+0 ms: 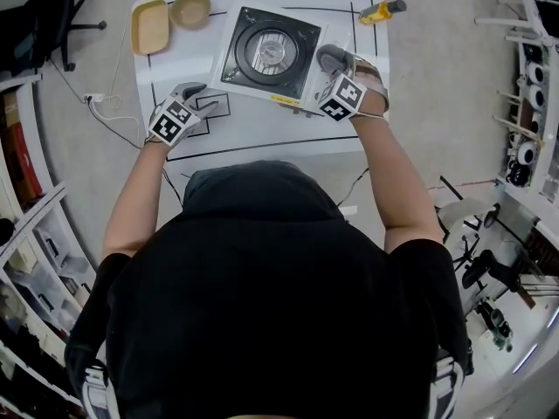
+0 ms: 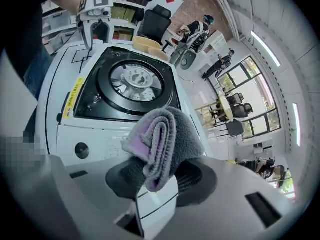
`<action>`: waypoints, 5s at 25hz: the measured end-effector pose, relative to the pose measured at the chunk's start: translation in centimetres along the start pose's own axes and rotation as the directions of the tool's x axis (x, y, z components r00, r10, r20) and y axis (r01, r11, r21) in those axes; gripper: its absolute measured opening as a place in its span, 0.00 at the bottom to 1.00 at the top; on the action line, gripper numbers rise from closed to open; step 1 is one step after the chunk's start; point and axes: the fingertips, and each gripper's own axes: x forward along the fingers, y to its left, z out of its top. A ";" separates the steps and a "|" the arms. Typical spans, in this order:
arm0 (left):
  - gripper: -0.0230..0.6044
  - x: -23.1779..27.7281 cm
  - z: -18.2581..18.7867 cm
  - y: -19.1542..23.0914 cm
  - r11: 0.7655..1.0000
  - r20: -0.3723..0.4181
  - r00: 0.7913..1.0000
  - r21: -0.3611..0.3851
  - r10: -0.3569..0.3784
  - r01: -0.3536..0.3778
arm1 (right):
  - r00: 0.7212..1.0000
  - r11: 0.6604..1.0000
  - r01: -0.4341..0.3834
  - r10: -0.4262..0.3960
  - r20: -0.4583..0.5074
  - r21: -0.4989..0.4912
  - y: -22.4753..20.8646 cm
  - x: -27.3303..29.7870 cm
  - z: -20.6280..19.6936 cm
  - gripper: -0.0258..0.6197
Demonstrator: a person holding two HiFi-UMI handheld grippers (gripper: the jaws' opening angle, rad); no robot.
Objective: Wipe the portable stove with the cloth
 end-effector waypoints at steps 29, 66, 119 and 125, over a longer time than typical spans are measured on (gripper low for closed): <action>0.44 -0.9 -0.5 -2.6 0.999 -0.048 0.999 -0.034 0.003 -0.004 | 0.947 0.923 -0.295 0.247 0.204 0.249 10.8 -7.2 0.4 0.28; 0.45 -1.3 -1.8 -2.5 0.998 0.015 0.999 -0.041 -0.050 0.051 | 0.832 0.883 -0.469 0.453 0.321 -0.032 13.0 -4.4 21.3 0.28; 0.42 -0.8 -1.8 -1.6 0.997 0.015 0.998 -0.046 -0.067 0.067 | 0.836 0.577 -0.541 0.292 0.464 0.612 -2.2 4.5 16.9 0.28; 0.42 -0.7 -1.8 -1.7 0.997 0.009 0.998 -0.040 -0.063 0.063 | 0.858 0.551 -0.509 0.269 0.437 0.661 -2.6 4.3 13.7 0.28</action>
